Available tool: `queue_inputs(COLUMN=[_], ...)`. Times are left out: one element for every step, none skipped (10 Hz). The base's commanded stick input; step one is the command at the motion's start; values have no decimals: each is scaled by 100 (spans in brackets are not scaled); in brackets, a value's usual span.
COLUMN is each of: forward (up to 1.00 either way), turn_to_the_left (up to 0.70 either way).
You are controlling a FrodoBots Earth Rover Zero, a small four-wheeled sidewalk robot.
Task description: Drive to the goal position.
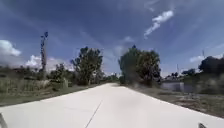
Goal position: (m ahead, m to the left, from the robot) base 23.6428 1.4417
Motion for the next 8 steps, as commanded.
queue_inputs(forward=[85,85,85,85,85,85,85,85], turn_to_the_left=[0,0,0,0,0,0,0,0])
